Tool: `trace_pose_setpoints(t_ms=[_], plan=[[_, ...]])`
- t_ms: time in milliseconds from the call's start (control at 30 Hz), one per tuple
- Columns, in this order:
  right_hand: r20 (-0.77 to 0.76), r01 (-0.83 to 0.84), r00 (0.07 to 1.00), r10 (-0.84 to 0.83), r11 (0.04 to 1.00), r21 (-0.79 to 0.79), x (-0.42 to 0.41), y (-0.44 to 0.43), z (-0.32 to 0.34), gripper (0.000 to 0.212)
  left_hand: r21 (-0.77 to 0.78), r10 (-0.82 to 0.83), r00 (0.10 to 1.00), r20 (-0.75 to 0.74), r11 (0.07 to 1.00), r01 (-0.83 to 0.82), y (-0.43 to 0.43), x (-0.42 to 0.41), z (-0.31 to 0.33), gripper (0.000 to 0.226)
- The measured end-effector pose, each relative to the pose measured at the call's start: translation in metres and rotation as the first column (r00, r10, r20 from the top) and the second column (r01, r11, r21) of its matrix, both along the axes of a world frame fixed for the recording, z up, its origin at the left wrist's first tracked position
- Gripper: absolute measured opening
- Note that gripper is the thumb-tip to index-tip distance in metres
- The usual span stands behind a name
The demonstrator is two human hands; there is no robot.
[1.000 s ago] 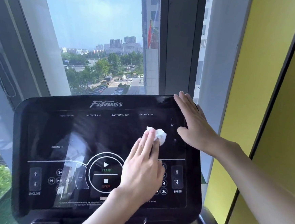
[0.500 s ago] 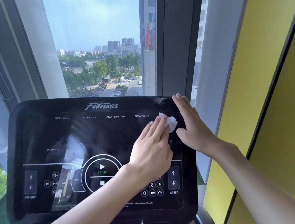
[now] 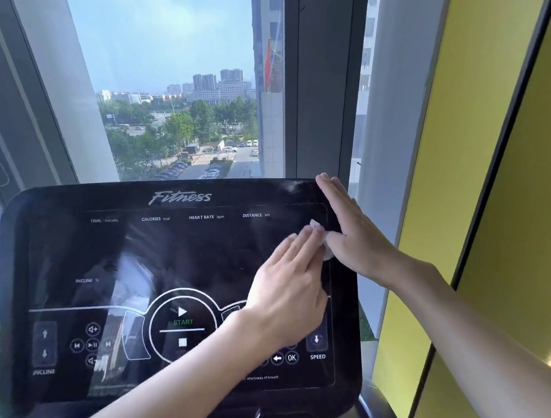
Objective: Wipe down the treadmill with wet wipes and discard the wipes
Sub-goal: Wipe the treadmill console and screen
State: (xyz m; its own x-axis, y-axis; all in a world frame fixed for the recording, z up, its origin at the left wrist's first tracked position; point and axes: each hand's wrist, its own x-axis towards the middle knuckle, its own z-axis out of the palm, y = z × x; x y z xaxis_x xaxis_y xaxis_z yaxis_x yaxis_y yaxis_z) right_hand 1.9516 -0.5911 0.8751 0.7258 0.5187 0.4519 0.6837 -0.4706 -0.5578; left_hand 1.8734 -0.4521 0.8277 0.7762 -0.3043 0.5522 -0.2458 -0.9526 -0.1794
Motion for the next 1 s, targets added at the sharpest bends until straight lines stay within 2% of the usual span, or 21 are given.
trace_pose_setpoints(t_ms=[67,200,333,467,600,733,867,933,1000], plan=[[-0.008,-0.005,1.000,0.006,1.000,0.005,-0.001,0.000,0.001,0.086,0.089,-0.017,1.000,-0.023,0.996,0.019,0.001,-0.004,-0.005,0.068],[-0.002,0.003,1.000,-0.003,1.000,0.001,-0.001,0.001,0.001,0.090,0.000,0.037,0.999,-0.013,0.999,-0.037,0.006,-0.003,0.001,0.066],[-0.008,0.006,1.000,-0.006,1.000,0.013,-0.003,-0.001,-0.001,0.092,0.114,-0.009,0.997,-0.070,0.993,0.017,0.006,-0.015,-0.016,0.064],[0.007,0.018,1.000,-0.018,1.000,0.004,-0.003,-0.003,-0.009,0.093,-0.042,0.064,0.997,-0.033,0.997,-0.065,0.010,-0.016,-0.017,0.066],[0.014,0.023,1.000,-0.022,1.000,-0.003,-0.005,-0.004,-0.013,0.093,0.037,-0.005,0.995,-0.103,0.999,0.009,0.004,-0.027,-0.033,0.066],[0.012,0.024,1.000,-0.024,1.000,-0.012,-0.006,-0.005,-0.015,0.092,-0.054,0.053,0.997,-0.063,0.997,-0.056,0.009,-0.018,-0.026,0.067],[0.014,0.012,1.000,-0.012,1.000,-0.015,-0.010,-0.006,-0.016,0.091,0.036,-0.016,0.990,-0.142,0.999,0.022,0.002,-0.033,-0.045,0.066],[0.001,-0.001,1.000,0.001,1.000,-0.024,-0.013,-0.010,-0.019,0.089,-0.009,-0.003,0.997,-0.073,1.000,0.003,0.013,-0.029,-0.035,0.063],[0.004,0.019,1.000,-0.019,0.999,-0.048,-0.017,-0.018,-0.025,0.085,-0.164,0.069,0.997,-0.016,0.984,-0.071,0.024,-0.026,-0.017,0.061]])
